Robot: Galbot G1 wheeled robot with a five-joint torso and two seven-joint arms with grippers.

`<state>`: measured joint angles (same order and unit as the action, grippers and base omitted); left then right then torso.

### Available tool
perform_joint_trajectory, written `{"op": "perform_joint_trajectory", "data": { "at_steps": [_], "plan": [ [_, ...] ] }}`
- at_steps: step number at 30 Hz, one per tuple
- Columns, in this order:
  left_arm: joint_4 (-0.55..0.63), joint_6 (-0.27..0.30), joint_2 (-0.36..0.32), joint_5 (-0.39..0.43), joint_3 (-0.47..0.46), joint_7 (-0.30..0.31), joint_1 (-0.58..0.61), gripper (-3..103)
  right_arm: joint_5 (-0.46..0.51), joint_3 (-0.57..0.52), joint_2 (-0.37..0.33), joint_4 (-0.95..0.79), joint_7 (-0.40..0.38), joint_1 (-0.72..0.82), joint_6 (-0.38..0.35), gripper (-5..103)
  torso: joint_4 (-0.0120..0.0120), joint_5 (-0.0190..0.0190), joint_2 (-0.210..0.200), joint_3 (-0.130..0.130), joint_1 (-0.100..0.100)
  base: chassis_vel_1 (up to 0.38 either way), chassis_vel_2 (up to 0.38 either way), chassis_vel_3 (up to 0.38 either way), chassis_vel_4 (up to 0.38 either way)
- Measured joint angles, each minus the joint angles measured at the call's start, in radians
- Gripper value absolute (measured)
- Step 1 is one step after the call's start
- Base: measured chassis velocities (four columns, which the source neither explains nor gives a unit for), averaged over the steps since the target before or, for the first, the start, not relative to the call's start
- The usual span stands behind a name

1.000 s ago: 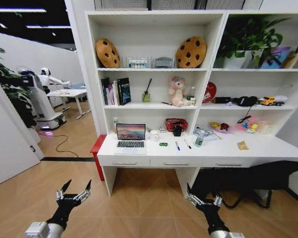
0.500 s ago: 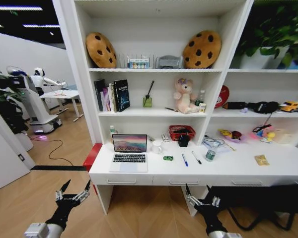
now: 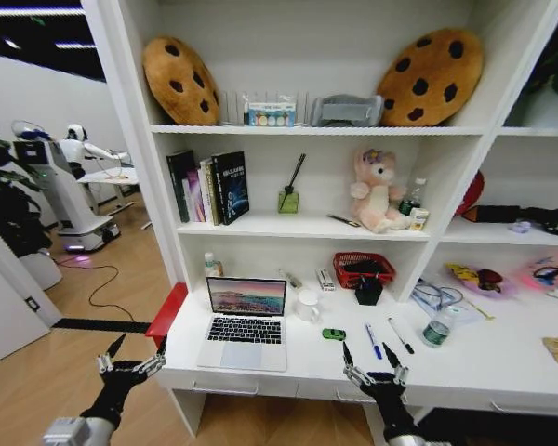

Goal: Organize the objects on the table.

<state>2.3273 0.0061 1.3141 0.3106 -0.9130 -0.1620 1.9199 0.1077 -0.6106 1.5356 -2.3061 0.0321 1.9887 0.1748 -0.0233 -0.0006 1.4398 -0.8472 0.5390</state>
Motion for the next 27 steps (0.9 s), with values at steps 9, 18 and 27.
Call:
{"op": "perform_joint_trajectory", "data": {
  "at_steps": [9, 18, 27],
  "plan": [
    [-0.123, 0.005, -0.251, 0.056, -0.032, -0.039, -0.115, 52, 0.012, -0.018, -0.056, 0.027, -0.005, -0.011, -0.002, 100, 0.0004, 0.0001, 0.0, 0.0, 0.001, 0.013, -0.021, -0.022, 0.006],
    [-0.38, -0.045, -0.648, 0.109, -0.031, -0.161, -0.326, 24, 0.015, -0.022, -0.07, 0.062, -0.016, -0.034, -0.001, 100, 0.0002, 0.0006, -0.001, 0.0, 0.001, 0.0, 0.0, 0.0, 0.0],
    [-0.592, -0.083, -0.877, 0.111, 0.19, -0.331, -0.638, 0, 0.021, -0.02, -0.082, 0.101, -0.016, -0.052, -0.001, 100, 0.0001, 0.0006, -0.001, -0.001, 0.001, 0.0, 0.0, 0.0, 0.0]
  ]
}}
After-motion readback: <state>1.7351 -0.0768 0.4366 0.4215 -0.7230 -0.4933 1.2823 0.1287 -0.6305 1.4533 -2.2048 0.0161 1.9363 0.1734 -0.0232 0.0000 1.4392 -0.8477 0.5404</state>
